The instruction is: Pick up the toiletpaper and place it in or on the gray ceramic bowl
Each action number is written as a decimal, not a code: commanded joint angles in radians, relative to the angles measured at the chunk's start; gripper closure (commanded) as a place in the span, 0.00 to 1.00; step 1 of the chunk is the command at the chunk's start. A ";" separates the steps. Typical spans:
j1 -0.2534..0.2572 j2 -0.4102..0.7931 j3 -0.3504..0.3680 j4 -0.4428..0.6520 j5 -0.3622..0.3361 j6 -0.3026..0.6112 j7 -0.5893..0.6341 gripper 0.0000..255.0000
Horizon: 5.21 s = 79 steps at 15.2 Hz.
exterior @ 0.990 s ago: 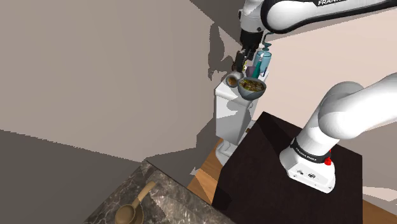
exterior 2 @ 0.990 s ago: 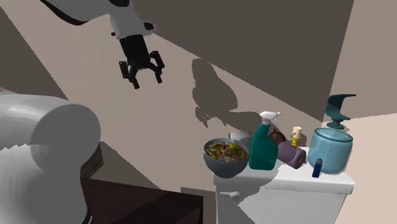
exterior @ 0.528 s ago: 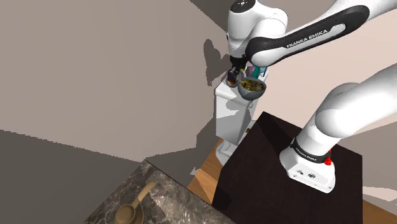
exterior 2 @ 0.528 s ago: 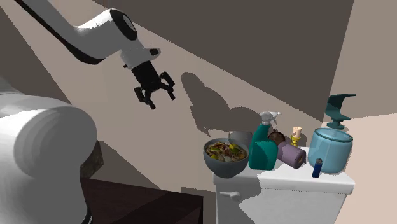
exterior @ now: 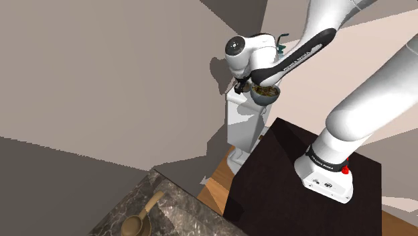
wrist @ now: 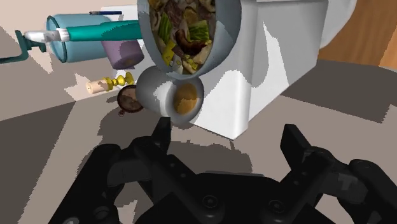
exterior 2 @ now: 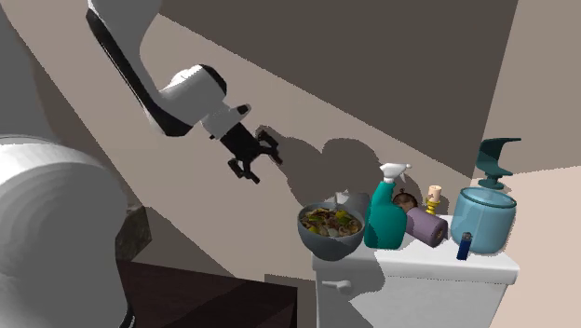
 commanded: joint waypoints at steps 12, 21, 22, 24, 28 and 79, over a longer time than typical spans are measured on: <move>-0.037 0.534 -0.085 0.284 -0.691 -0.267 0.422 0.00; -0.065 0.647 -0.146 0.380 -0.810 -0.267 0.450 0.00; -0.068 0.652 -0.149 0.384 -0.815 -0.263 0.450 0.00; -0.068 0.652 -0.149 0.384 -0.815 -0.263 0.450 0.00; -0.068 0.652 -0.149 0.384 -0.815 -0.263 0.450 0.00; -0.087 -0.016 -0.112 0.042 -0.556 -0.173 0.099 1.00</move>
